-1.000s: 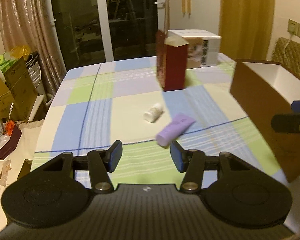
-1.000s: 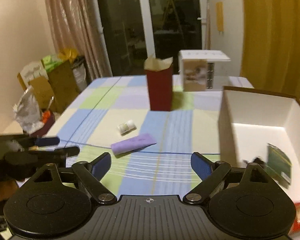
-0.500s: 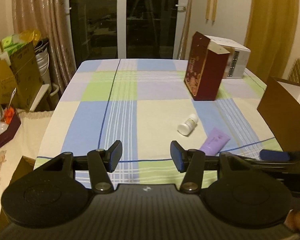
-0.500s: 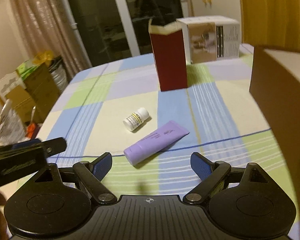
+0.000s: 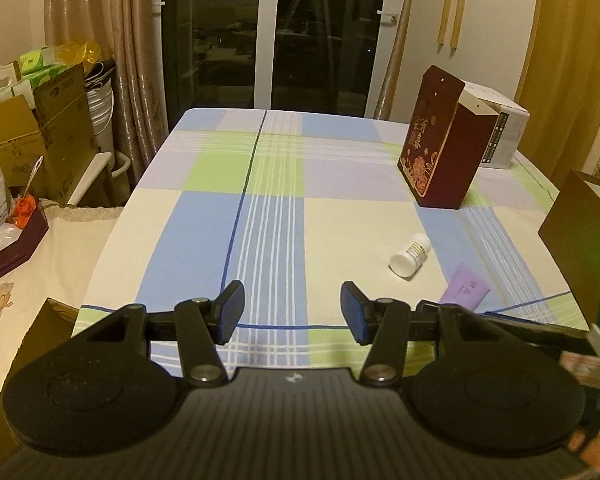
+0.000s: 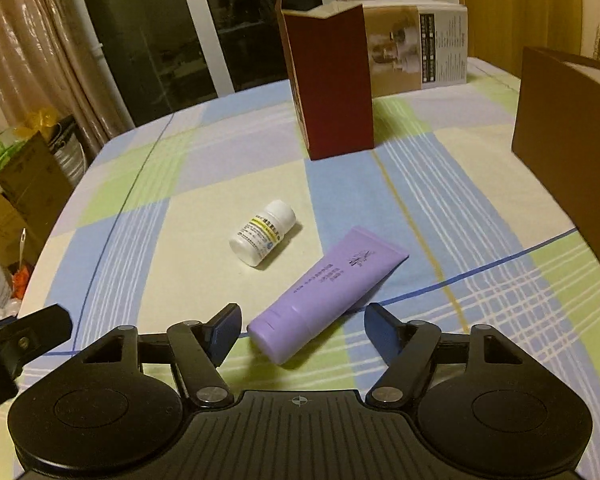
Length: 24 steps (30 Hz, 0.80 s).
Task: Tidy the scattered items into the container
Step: 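Lower the right gripper onto the lavender tube and close it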
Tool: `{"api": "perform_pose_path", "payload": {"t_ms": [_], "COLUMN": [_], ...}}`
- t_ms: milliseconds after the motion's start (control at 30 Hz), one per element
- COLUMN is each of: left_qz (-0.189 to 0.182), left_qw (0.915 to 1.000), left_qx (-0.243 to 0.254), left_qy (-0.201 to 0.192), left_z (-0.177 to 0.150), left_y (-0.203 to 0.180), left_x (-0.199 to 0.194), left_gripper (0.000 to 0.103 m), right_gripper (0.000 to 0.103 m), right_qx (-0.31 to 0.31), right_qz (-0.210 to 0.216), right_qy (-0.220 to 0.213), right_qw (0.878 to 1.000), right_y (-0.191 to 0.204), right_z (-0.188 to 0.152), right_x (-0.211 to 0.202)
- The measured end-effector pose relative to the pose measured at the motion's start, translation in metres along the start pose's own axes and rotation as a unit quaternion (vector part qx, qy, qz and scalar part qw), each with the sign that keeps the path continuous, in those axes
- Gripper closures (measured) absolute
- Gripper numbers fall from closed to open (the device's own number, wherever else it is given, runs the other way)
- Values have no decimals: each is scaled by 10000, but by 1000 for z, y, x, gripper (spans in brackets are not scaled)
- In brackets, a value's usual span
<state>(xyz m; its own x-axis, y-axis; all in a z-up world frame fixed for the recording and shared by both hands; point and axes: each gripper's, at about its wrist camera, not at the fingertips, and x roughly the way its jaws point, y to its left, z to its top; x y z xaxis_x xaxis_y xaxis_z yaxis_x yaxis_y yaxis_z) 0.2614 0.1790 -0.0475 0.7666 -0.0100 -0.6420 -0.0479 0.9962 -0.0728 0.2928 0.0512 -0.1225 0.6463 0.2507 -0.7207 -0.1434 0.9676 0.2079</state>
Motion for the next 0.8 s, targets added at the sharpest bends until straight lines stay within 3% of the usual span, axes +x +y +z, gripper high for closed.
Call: {"api": "perform_pose_path", "payload": {"t_ms": [100,167,333,400,733,800], "left_qz": [-25,-56,-123,-185,-523,-625], "left_qw": [10000,10000,9998,9995,9936,9912], "left_qx": [-4,18,176,250,993,1158], "left_qy": [15,20,61,62,150,154], "left_z": [0,0,-1,-1,4,6], "left_y": [0,-2,-7,-11,-60,-70], "left_x": [1,2,6,8,46,56], "left_gripper": [55,55,55,55,55,50], "right_gripper": [29,36,65,71,72,72], "right_qx": [-100,-204,-459,-559,-1034,-1004], "right_qz": [-98,-107,-97,-136,-36,37], "right_qy": [13,1,42,66,-12,52], "right_qw": [9999,9997,9989,9983,9946,9949], "right_y": [1,-1,-12,-19,-53,-62], "right_z": [0,-1,2,3,13,15], "right_x": [5,6,4,3,-5,-6]}}
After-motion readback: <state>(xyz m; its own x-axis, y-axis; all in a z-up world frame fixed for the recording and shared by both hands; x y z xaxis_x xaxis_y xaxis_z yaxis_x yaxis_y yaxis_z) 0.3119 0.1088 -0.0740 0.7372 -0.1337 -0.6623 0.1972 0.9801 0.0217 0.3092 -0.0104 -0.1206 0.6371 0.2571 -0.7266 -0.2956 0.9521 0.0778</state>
